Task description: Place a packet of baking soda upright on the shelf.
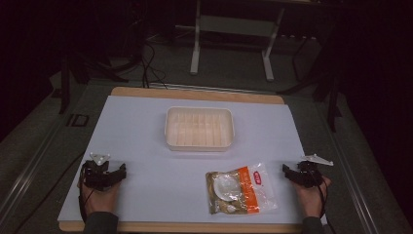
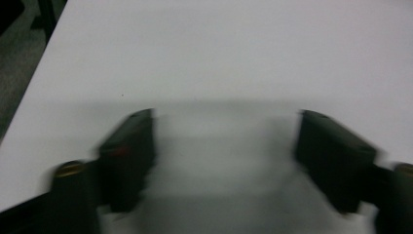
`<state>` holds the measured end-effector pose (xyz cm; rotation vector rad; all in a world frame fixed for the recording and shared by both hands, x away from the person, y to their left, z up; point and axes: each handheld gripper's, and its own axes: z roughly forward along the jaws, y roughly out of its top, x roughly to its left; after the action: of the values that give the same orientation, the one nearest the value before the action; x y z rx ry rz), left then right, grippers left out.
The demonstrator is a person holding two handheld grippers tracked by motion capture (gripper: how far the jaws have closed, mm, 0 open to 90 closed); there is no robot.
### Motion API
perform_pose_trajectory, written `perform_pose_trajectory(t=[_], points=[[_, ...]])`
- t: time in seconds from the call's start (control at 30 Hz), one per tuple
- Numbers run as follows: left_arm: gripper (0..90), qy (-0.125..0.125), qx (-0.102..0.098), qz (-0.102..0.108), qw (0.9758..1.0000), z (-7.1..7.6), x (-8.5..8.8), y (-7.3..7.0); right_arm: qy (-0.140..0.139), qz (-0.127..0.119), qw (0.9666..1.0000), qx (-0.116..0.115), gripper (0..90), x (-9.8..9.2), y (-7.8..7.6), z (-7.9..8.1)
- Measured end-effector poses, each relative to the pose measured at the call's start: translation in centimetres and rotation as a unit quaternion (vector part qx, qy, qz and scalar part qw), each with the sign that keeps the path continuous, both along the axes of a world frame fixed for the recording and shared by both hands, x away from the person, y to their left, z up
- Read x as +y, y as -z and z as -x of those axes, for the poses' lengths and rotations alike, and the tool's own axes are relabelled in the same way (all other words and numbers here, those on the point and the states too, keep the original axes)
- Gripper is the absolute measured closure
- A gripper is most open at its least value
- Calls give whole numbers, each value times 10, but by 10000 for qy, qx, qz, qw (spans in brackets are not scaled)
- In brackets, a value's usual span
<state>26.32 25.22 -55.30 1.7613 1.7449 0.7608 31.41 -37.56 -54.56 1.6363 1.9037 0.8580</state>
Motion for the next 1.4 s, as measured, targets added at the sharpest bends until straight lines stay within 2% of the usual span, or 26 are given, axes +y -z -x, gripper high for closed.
perform_pose_trajectory(t=[0.13,0.17,0.2,0.27,0.43,0.53,0.57,0.7,0.83,0.87,1.03,1.07,1.1,1.13,1.4], points=[[372,87,-136,37,9999,3,1,0,-67,-72,9999,-82,435,0,-5,3],[372,87,-136,37,9999,3,1,0,-118,-97,9998,-112,435,0,-7,4],[386,175,-284,82,9994,5,0,-1,-243,-162,9994,-163,458,3,-11,6],[398,239,-328,127,9991,6,1,-1,-394,-173,9990,-158,463,4,-14,8],[458,367,-356,230,9984,6,0,-1,-649,-353,9972,-132,500,8,-20,14],[482,448,-356,173,9982,6,-2,-1,-922,-477,9946,-63,541,9,-22,17],[486,448,-356,173,9982,6,-2,-1,-922,-477,9946,-63,541,9,-22,17],[488,469,-397,83,9981,7,-3,-1,-1200,-686,9904,27,533,13,-24,19],[490,467,-379,12,9982,6,-5,-1,-1500,-625,9866,136,483,21,-23,22],[490,486,-363,-22,9982,6,-6,-1,-1500,-625,9866,136,483,21,-23,22],[493,493,-353,-62,9981,6,-7,0,-1758,-804,9808,262,384,28,-22,29],[494,493,-353,-62,9981,6,-7,0,-1758,-804,9808,262,384,28,-22,29],[494,497,-359,-90,9981,6,-7,0,-1871,-893,9778,296,359,31,-22,30],[494,497,-359,-90,9981,6,-7,0,-1921,-913,9766,314,351,33,-21,31],[493,498,-370,-91,9980,6,-7,0,-2165,-885,9711,485,334,47,-12,32]])
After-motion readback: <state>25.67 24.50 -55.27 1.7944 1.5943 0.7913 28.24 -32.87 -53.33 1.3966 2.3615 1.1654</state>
